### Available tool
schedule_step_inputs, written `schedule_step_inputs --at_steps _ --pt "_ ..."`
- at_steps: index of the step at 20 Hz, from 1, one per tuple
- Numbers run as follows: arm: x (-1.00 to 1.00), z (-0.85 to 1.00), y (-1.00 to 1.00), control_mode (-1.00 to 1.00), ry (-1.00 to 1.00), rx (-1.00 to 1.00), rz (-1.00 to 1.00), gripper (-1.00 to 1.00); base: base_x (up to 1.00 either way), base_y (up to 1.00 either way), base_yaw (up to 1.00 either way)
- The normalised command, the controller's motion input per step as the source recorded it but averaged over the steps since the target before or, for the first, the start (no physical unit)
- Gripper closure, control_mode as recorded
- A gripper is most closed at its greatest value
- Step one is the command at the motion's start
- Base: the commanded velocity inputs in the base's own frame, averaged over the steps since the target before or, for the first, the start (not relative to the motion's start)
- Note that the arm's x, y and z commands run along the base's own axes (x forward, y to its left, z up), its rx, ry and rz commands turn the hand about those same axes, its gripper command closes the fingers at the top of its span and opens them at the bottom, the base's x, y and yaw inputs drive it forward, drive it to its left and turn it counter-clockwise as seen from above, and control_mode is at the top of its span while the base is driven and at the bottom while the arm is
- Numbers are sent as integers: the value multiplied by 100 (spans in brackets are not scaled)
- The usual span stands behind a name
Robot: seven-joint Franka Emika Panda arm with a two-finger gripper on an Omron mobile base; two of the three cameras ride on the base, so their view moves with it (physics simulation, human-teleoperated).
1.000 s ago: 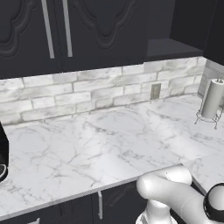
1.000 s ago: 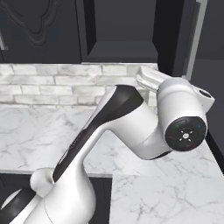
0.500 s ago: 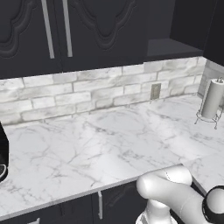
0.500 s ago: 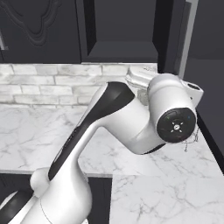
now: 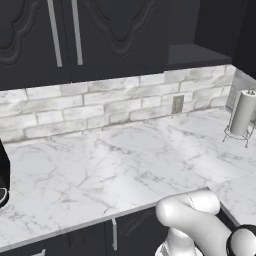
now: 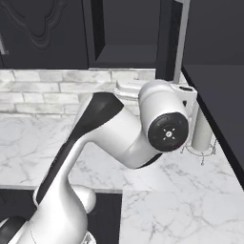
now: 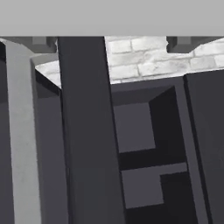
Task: Close all open cabinet doors.
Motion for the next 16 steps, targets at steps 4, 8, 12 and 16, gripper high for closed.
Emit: schedule_step_inputs --at_steps 4,8,12,16 --pt "37 0 53 -100 1 -9 7 -100 0 0 0" --pt "51 0 41 -100 1 -6 7 -100 0 0 0" --pt "54 0 35 -100 1 -4 9 -100 0 0 0" --pt "55 0 35 -100 1 -3 10 -100 0 0 0"
